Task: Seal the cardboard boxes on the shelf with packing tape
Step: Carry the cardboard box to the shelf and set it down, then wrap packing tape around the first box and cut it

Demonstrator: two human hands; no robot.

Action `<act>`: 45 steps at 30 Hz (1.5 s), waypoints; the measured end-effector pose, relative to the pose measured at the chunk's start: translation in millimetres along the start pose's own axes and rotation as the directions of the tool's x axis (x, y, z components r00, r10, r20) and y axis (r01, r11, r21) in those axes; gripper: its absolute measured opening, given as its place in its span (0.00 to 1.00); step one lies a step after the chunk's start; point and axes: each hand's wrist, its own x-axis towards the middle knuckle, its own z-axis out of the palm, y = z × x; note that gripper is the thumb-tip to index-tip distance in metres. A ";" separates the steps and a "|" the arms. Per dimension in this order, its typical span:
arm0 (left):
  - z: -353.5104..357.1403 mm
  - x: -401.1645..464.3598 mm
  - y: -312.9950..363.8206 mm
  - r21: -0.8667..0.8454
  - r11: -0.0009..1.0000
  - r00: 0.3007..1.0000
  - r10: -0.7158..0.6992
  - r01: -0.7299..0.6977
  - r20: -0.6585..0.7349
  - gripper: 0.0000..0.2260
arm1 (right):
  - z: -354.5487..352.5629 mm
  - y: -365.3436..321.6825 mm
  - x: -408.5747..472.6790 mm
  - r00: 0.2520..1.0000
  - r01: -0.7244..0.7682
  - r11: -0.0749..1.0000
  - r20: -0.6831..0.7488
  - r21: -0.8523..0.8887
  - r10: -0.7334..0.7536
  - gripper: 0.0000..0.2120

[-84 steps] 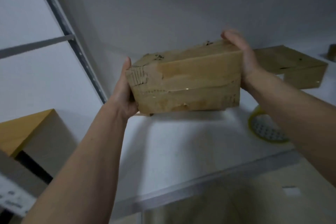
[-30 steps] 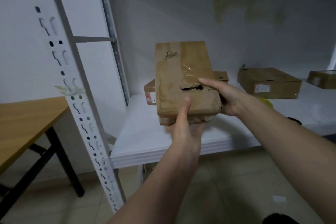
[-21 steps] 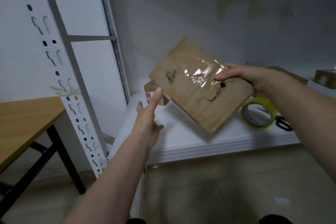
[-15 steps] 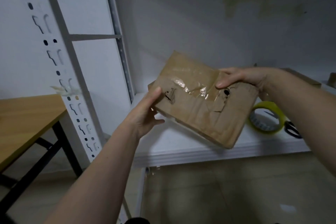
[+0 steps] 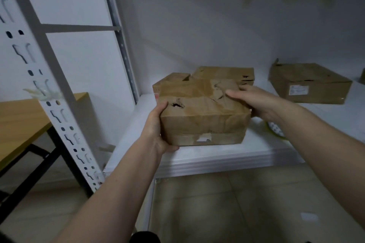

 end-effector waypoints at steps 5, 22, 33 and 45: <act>5.5 6.1 -3.7 0.306 0.951 0.997 0.064 -0.048 -0.041 0.22 | 5.4 16.7 -2.8 0.994 0.011 0.963 -0.112 0.270 0.020 0.16; 39.1 58.0 -22.1 0.343 0.850 0.832 0.494 -0.401 -0.253 0.24 | -17.6 39.5 12.1 0.818 0.199 0.978 -0.538 -0.062 -0.200 0.11; 98.0 -3.4 -99.0 0.374 -0.124 0.209 0.652 -0.919 0.729 0.14 | -76.5 88.7 -35.5 0.802 -0.066 0.961 -0.588 -0.267 -0.108 0.37; 159.5 40.3 -151.9 0.670 0.194 0.693 0.309 -0.717 0.651 0.33 | -78.8 101.5 -16.9 0.885 0.019 1.000 -0.465 0.002 -0.016 0.10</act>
